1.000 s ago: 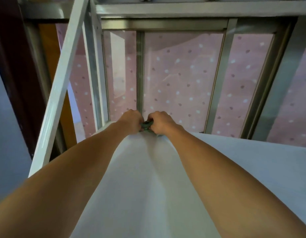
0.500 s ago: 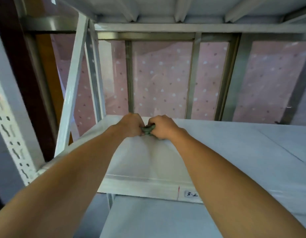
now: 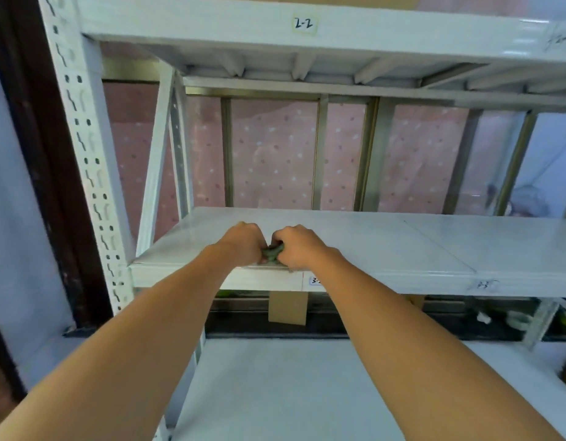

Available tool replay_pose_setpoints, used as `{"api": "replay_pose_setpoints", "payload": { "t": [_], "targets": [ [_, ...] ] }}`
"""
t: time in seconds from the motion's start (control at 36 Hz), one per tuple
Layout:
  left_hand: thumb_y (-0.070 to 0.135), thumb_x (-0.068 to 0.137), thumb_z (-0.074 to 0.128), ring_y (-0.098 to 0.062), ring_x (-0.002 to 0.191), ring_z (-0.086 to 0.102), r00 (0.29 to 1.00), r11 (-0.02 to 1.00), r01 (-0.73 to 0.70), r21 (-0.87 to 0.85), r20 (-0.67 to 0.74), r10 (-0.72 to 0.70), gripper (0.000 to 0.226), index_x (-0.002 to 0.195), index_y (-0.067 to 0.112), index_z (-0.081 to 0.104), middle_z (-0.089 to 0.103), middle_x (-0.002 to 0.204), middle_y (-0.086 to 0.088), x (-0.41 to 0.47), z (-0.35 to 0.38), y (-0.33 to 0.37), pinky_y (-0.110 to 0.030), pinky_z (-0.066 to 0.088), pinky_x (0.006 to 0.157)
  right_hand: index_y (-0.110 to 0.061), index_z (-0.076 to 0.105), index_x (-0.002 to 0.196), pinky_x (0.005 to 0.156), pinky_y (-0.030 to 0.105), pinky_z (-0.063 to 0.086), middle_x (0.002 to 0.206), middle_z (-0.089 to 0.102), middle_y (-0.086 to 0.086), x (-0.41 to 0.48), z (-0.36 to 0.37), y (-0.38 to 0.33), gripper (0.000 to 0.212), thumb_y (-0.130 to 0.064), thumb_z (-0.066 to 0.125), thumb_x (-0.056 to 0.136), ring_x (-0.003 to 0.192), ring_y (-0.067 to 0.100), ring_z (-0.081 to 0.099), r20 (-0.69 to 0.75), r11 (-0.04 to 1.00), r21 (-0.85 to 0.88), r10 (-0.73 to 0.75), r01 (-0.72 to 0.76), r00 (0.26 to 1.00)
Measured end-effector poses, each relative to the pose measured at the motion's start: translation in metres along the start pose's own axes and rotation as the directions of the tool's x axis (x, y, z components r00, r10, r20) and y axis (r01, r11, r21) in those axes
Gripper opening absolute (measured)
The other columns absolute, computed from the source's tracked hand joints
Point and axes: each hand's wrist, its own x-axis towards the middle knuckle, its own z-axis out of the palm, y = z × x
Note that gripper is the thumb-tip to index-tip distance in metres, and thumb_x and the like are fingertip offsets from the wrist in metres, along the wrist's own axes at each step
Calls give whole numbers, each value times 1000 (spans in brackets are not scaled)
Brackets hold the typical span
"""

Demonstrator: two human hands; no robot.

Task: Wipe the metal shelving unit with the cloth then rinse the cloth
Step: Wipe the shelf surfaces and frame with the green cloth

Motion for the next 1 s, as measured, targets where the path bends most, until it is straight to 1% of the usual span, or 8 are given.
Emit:
{"api": "replay_pose_setpoints", "payload": {
  "t": [0.08,0.19,0.31,0.47,0.58,0.67,0.78,1.0],
  "targets": [
    [32,84,69,-19,73,52,1000,1000,1,-29,7,-1,20,84,15,78,58,68,2,-9,-1,9,-28,41,63,-22,69,114,68,34,52,105,65,8,-15,-6,1,39,-5,55,82,89,29,63,10,1000,-6,16,-16,1000],
    [32,82,72,-16,73,52,999,999,-21,-25,30,22,19,67,20,71,53,62,5,-11,-3,23,-27,41,63,-24,70,111,70,38,58,102,66,7,-26,-10,9,34,-7,58,84,83,27,64,2,1000,3,31,-31,1000],
    [33,83,71,-16,74,52,999,999,-38,-31,20,39,19,78,16,77,54,62,5,-4,-1,36,-26,41,63,-23,70,113,68,36,54,103,65,7,-28,-12,22,37,-6,57,83,84,27,62,-11,999,-11,51,-51,999],
    [34,85,70,-20,74,52,999,998,-42,-51,-12,42,19,79,16,74,52,63,4,15,9,55,-28,40,64,-22,70,118,80,40,56,108,65,8,-19,-14,48,40,-4,57,84,91,29,62,-32,998,-19,67,-67,997],
    [36,86,71,-20,77,53,1000,999,-13,-37,-3,13,22,83,15,76,52,65,4,31,10,57,-29,43,67,-24,71,118,78,37,54,109,65,8,-5,-12,62,42,-4,56,84,92,30,60,-57,998,-21,52,-54,997],
    [37,87,71,-21,81,55,1000,999,5,-35,-18,-6,22,91,17,79,56,70,4,45,11,56,-29,42,67,-28,71,119,74,34,50,110,66,7,9,-11,69,42,-7,59,86,91,29,59,-71,999,-13,44,-45,997],
    [33,87,71,-26,95,61,998,998,52,-44,-32,-53,22,97,16,79,69,93,-4,71,16,53,-32,49,74,-28,72,120,76,33,50,113,66,9,34,-7,82,41,-9,59,86,98,32,61,-77,1000,8,30,-30,997],
    [29,89,65,-28,98,61,988,990,142,-16,-52,-142,21,98,14,77,69,103,-8,134,24,40,-30,47,74,-20,73,116,74,32,49,110,65,13,99,4,103,37,-5,57,86,97,35,63,-97,1000,-11,1,-2,995]
  ]
}}
